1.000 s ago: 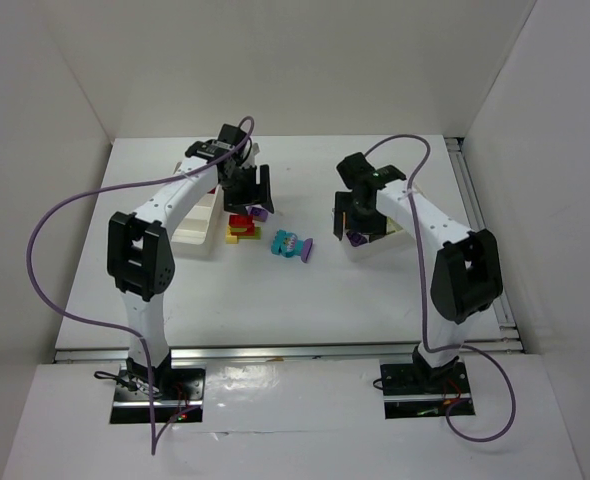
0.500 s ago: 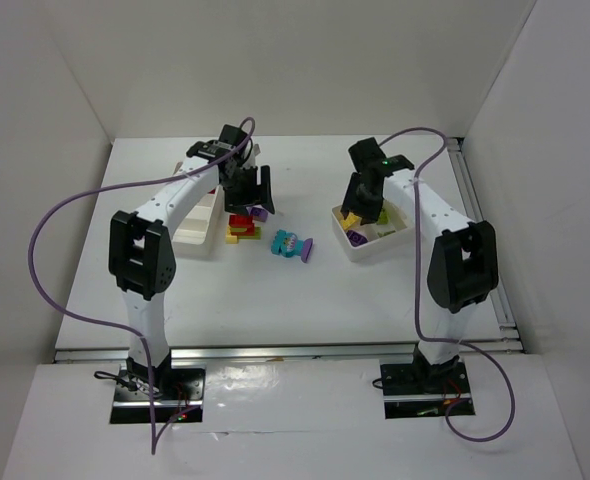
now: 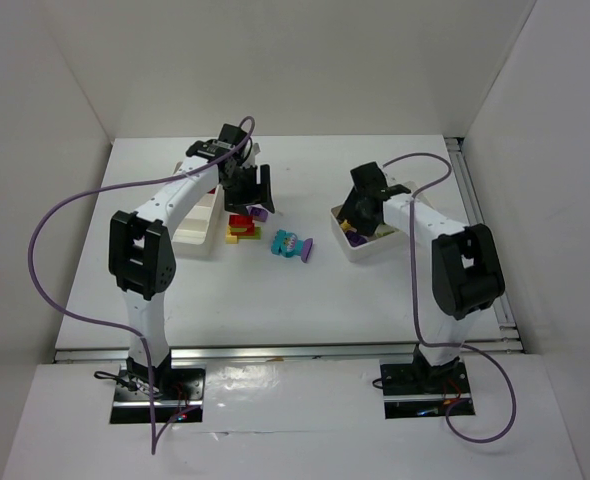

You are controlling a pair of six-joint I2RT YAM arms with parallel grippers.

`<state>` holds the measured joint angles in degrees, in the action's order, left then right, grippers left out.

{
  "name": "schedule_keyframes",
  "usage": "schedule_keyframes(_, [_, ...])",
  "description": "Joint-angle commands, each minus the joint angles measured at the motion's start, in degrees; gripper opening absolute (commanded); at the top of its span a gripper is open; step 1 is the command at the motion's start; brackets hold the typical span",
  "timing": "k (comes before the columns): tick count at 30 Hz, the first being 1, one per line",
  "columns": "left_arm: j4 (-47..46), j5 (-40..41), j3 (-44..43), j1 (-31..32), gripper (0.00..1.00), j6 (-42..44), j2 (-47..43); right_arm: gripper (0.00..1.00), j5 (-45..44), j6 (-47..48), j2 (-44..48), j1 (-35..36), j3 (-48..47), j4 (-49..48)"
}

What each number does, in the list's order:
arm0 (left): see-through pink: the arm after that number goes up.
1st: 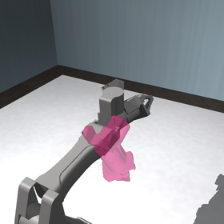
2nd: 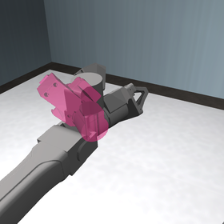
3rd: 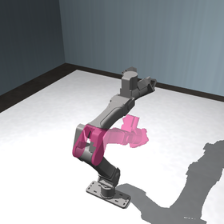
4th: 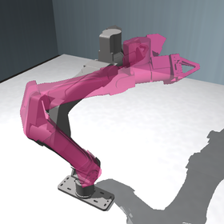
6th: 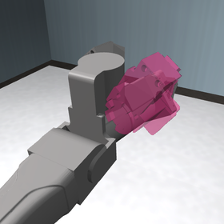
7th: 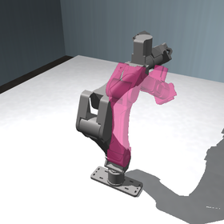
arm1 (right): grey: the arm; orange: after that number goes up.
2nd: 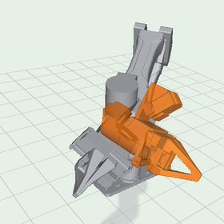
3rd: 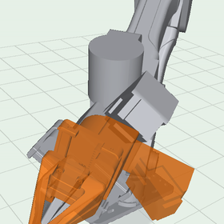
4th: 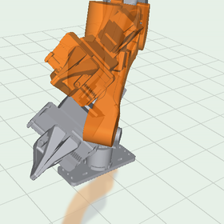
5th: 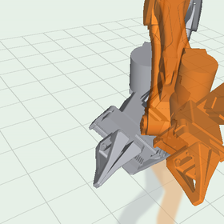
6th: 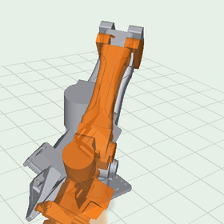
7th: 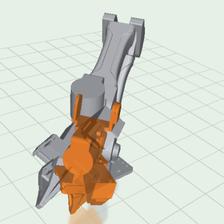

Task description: Sort the legos into containers by color

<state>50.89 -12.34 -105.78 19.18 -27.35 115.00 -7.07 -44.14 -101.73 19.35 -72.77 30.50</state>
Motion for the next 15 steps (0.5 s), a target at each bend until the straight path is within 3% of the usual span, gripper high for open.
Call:
schedule_keyframes(1, [0.1,-0.2,-2.2,-0.5,0.82,-0.2,0.0,0.61,-2.4,-3.0,5.6,-0.5,3.9,-9.7])
schedule_keyframes(6, [0.1,-0.2,-2.8,-0.5,0.82,-0.2,0.6,0.61,-5.2,-4.4,5.6,-0.5,6.4,-12.7])
schedule_keyframes(15, [0.1,-0.8,-2.8,-0.5,0.82,-0.2,1.1,0.52,-7.7,-4.4,7.1,0.1,12.6,-23.1])
